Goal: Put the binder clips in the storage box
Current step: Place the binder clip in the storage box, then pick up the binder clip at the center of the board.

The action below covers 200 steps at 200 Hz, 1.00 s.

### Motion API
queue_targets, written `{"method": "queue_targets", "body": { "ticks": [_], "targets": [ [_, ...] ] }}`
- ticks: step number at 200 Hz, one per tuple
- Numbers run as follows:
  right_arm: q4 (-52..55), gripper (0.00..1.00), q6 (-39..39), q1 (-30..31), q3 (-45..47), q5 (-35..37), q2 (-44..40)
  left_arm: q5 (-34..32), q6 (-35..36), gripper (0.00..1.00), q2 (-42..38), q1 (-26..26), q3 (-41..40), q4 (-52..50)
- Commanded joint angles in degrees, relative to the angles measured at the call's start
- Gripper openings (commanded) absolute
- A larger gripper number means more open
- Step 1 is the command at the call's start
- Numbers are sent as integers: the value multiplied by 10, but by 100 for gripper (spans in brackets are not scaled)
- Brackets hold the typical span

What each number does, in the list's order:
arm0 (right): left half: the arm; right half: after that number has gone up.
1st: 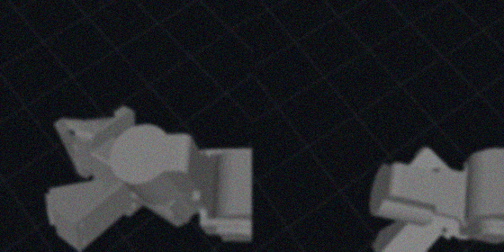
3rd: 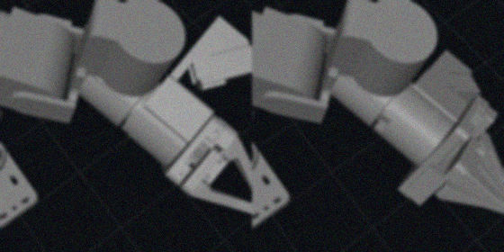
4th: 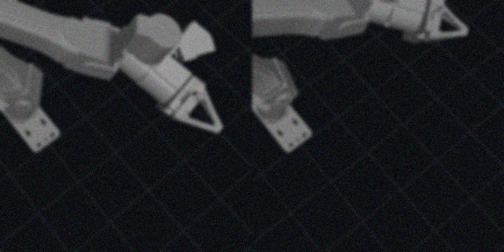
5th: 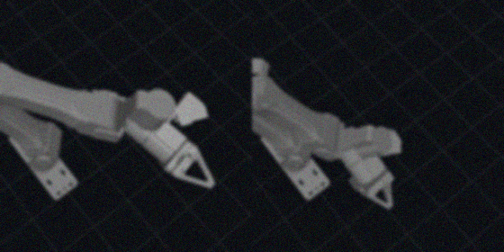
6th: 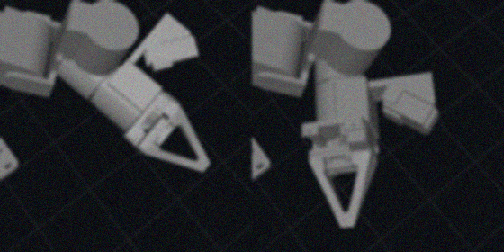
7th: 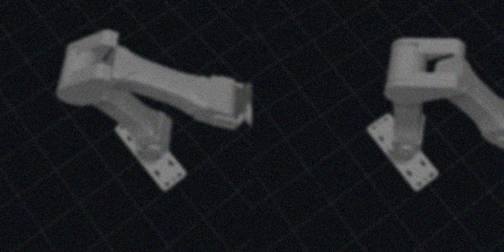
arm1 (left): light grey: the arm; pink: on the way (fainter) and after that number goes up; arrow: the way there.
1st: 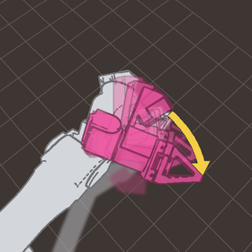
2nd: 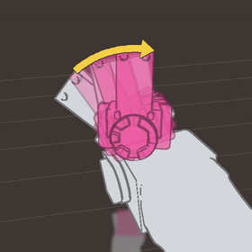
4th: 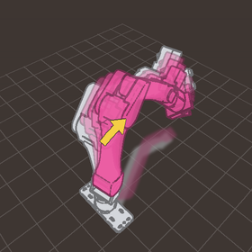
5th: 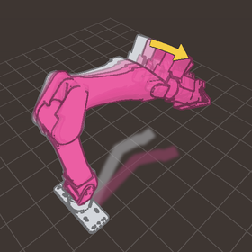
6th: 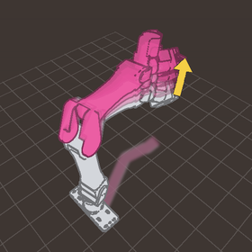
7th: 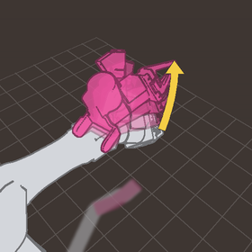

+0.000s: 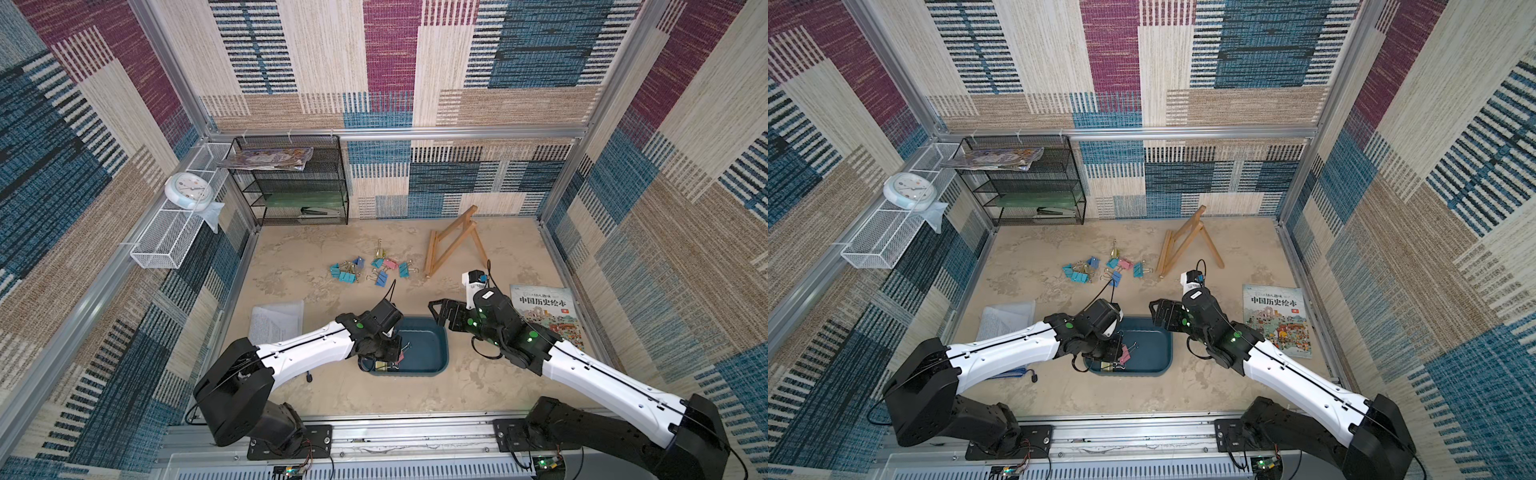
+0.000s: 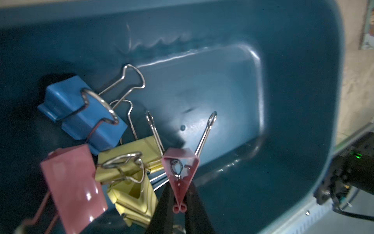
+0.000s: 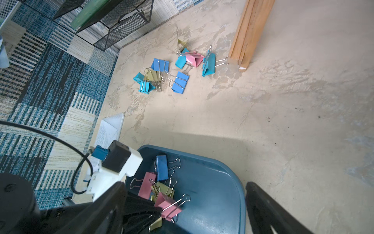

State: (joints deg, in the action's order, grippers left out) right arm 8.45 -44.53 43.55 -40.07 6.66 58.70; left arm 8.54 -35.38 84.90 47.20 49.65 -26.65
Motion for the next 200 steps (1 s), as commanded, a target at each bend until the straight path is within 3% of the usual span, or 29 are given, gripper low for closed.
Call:
{"method": "queue_targets", "body": {
  "ticks": [1,73,100,130,168,200],
  "targets": [
    [-6,96,-2,0,-1,-9,4,-29,-2,24,1,0,-10,7],
    [-4,96,33,-1,-54,-13,61,-70,-6,65,-104,0,-8,-9],
    [18,96,59,-7,-122,-7,134,-108,-6,78,-184,0,-18,-16],
    [80,92,86,-22,-245,15,260,-148,-15,100,-278,0,-51,-10],
    [163,65,122,-29,-403,87,413,-176,-8,99,-332,0,-76,-42],
    [220,61,148,-33,-513,154,521,-182,-1,99,-354,0,-87,-57]
  ]
}}
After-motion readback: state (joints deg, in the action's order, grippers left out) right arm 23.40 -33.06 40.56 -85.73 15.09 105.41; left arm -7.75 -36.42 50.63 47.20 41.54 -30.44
